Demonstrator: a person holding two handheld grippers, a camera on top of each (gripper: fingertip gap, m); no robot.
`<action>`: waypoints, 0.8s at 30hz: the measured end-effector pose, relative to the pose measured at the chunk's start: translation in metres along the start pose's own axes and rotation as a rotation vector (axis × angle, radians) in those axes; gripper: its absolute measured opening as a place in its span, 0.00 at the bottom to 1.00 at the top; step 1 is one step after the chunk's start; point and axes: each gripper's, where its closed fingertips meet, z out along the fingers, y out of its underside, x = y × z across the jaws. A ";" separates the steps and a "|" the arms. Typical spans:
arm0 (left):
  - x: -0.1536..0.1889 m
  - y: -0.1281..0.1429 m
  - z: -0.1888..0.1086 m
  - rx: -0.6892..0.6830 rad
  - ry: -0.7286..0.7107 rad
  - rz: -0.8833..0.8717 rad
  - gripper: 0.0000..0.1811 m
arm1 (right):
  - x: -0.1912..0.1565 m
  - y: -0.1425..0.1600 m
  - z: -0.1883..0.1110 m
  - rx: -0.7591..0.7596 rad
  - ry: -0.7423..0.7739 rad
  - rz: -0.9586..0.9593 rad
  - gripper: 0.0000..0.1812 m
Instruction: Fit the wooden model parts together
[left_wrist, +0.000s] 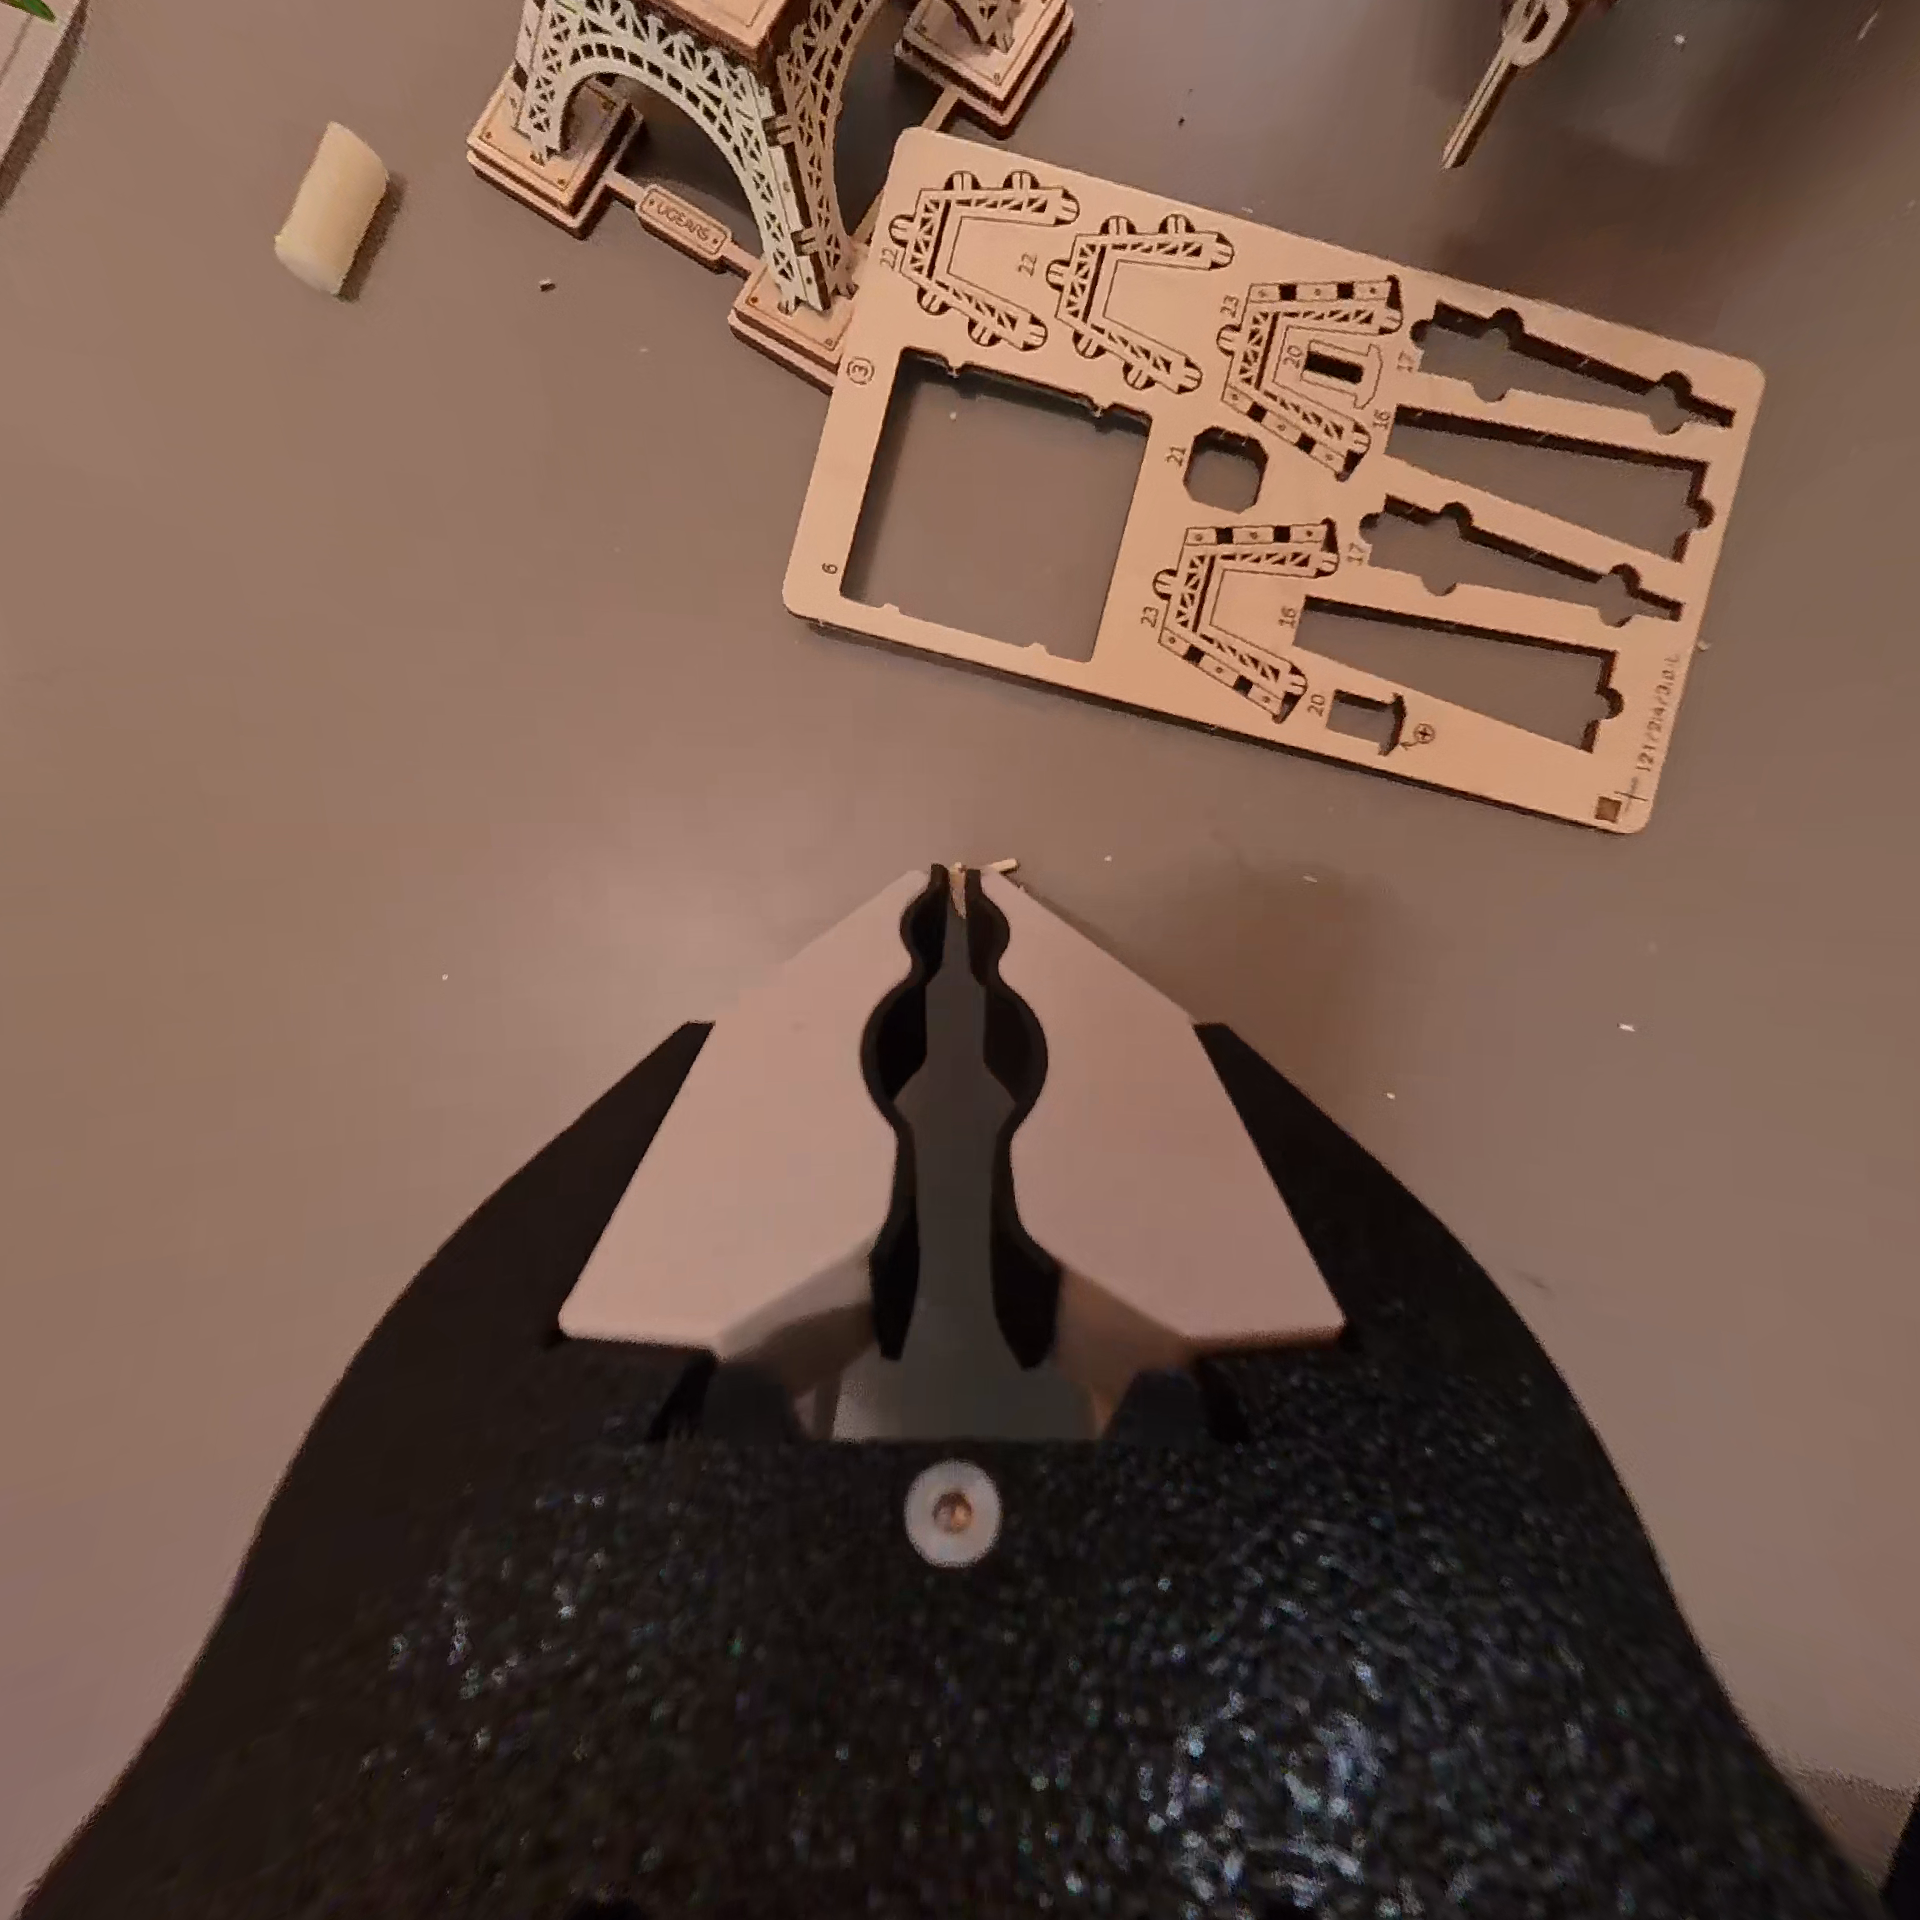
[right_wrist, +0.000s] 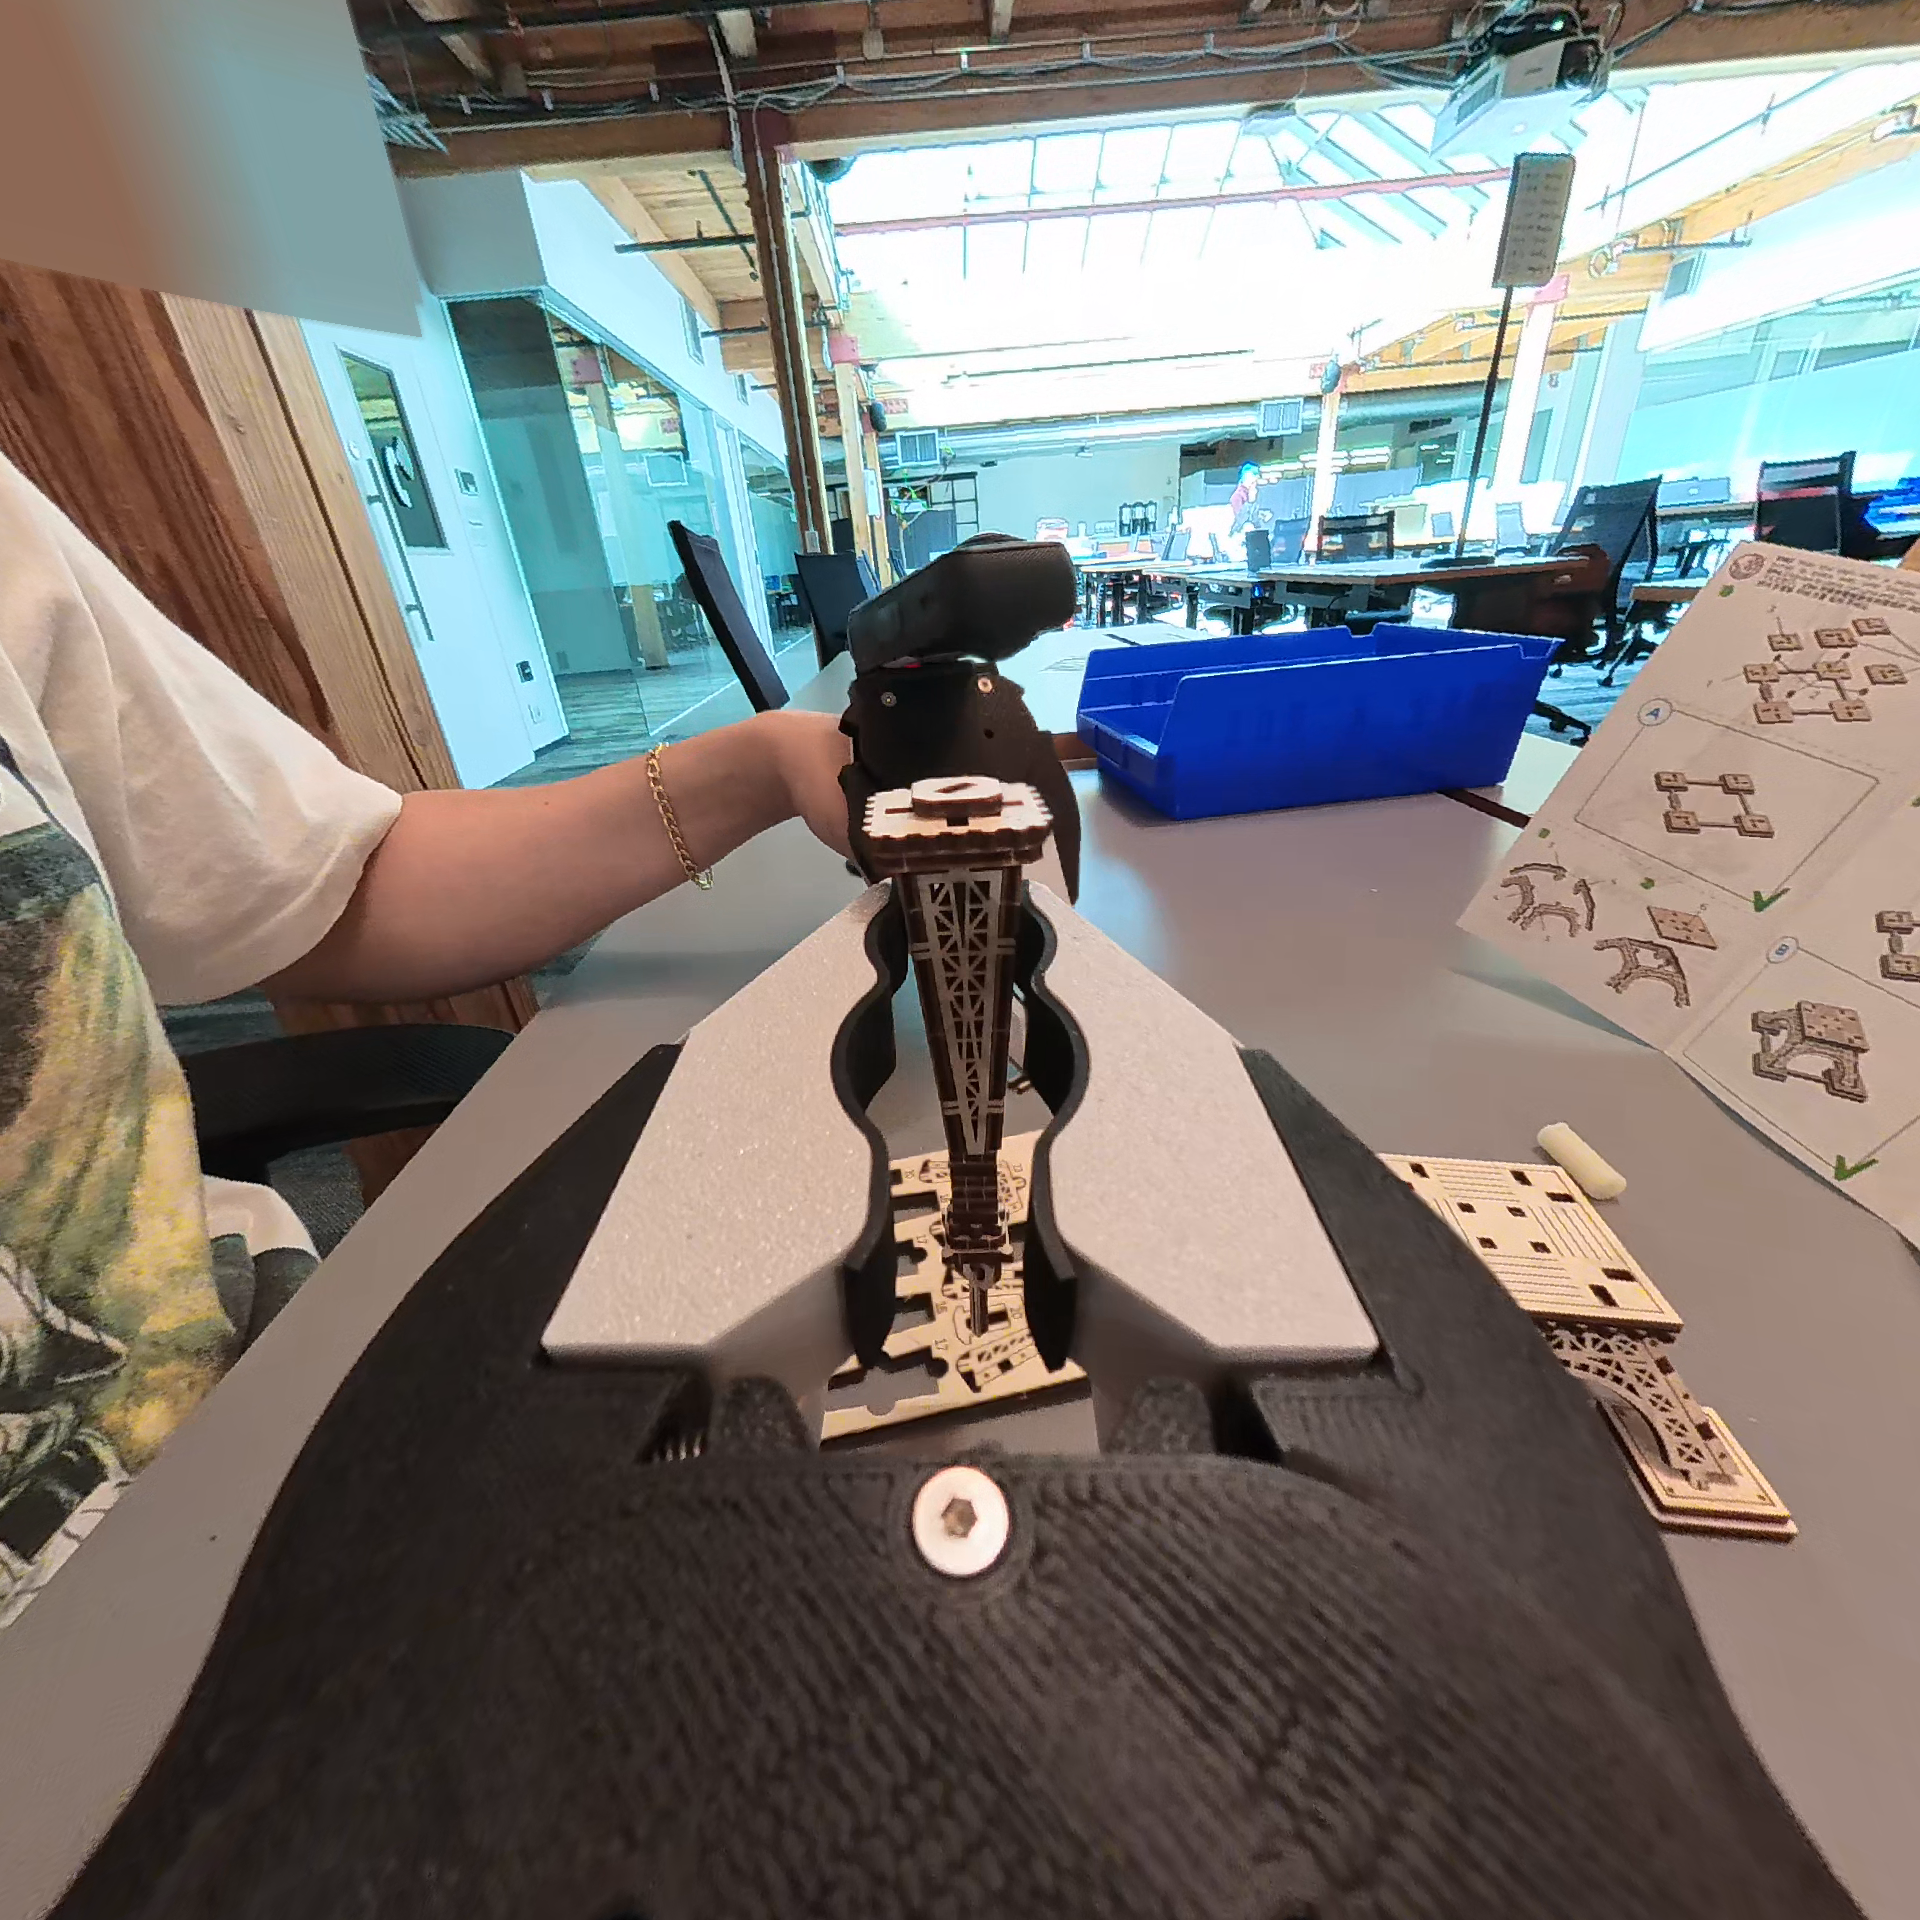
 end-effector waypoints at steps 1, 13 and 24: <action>0.000 0.000 0.000 -0.010 -0.009 0.013 0.00 | -0.001 0.000 0.000 0.001 -0.003 -0.004 0.09; -0.015 -0.033 -0.022 0.154 -0.255 0.229 0.00 | -0.013 0.000 0.002 -0.008 -0.072 -0.020 0.09; -0.011 -0.077 -0.056 0.271 -0.435 0.387 0.00 | -0.012 0.020 0.004 -0.155 -0.078 0.008 0.09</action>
